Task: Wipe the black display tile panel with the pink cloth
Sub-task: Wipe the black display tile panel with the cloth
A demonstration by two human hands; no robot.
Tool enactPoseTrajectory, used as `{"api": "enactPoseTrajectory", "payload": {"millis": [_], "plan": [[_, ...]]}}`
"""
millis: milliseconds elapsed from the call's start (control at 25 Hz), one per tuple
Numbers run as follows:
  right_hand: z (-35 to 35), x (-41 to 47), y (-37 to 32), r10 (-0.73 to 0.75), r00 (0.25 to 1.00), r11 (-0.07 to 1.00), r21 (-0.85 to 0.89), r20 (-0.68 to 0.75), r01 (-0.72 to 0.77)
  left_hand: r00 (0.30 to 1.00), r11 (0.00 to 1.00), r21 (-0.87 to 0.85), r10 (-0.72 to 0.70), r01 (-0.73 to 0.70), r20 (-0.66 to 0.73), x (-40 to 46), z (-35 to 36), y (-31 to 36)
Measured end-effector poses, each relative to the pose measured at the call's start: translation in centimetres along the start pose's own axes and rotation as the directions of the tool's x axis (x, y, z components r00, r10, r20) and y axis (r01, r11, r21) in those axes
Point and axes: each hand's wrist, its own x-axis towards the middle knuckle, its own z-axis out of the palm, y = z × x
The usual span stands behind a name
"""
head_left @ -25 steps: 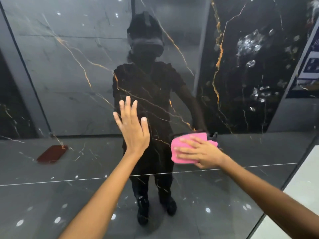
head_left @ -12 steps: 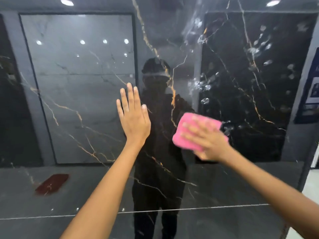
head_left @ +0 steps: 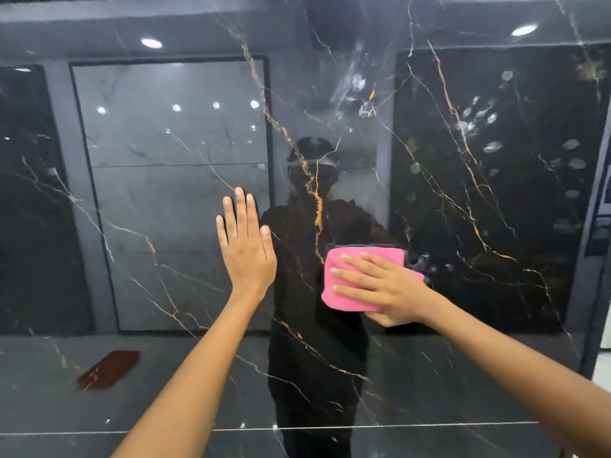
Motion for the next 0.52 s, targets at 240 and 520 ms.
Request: {"api": "enactPoseTrajectory", "payload": {"millis": [240, 520], "plan": [[-6.9, 5.8, 16.1, 0.747, 0.554, 0.650, 0.227, -0.367, -0.725, 1.000, 1.000, 0.016, -0.001, 0.001, -0.020, -0.1, 0.3, -0.1], [-0.8, 3.4, 2.0, -0.125, 0.991, 0.991, -0.049, 0.049, 0.127, 0.999, 1.000, -0.009, 0.013, -0.013, -0.029, 0.0, 0.3, -0.1]]}}
